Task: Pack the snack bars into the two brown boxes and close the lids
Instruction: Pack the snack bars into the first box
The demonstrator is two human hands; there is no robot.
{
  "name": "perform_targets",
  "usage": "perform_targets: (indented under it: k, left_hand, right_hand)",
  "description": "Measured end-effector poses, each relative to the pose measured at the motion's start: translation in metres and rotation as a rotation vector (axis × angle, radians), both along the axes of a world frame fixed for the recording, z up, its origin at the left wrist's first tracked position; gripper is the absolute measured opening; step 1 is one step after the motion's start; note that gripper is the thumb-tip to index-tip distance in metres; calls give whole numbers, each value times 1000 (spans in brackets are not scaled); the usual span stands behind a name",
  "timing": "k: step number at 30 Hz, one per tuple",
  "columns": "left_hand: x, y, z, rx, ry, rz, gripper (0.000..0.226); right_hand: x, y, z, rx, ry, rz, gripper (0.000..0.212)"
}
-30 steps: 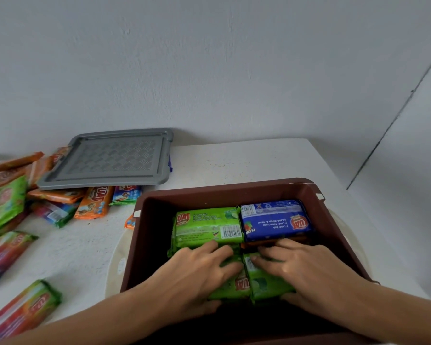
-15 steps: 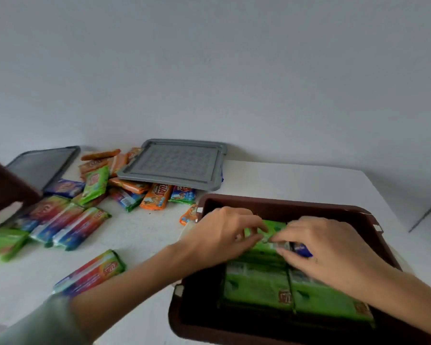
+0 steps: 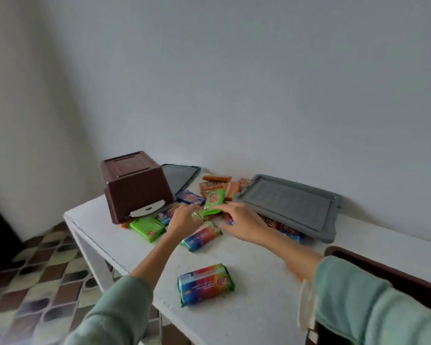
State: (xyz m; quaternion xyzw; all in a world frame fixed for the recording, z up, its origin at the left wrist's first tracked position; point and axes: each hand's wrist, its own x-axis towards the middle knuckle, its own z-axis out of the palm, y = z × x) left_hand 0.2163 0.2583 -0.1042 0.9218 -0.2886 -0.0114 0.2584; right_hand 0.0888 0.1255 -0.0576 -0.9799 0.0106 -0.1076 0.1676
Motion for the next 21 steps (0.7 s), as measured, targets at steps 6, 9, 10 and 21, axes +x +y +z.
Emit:
perform_targets:
  k: [6, 9, 10, 21]
  left_hand:
    - [28, 34, -43, 245, 52, 116, 53]
    - [26, 35, -61, 265, -14, 67, 50]
    - [26, 35, -65, 254, -35, 65, 50]
    - [26, 21, -37, 185, -193, 26, 36]
  right_hand:
    - [79, 16, -44, 7, 215, 96, 56]
    - [87, 15, -75, -147, 379, 155, 58]
    - [86, 13, -83, -183, 420, 161, 60]
    - [69, -4, -67, -237, 369, 190, 90]
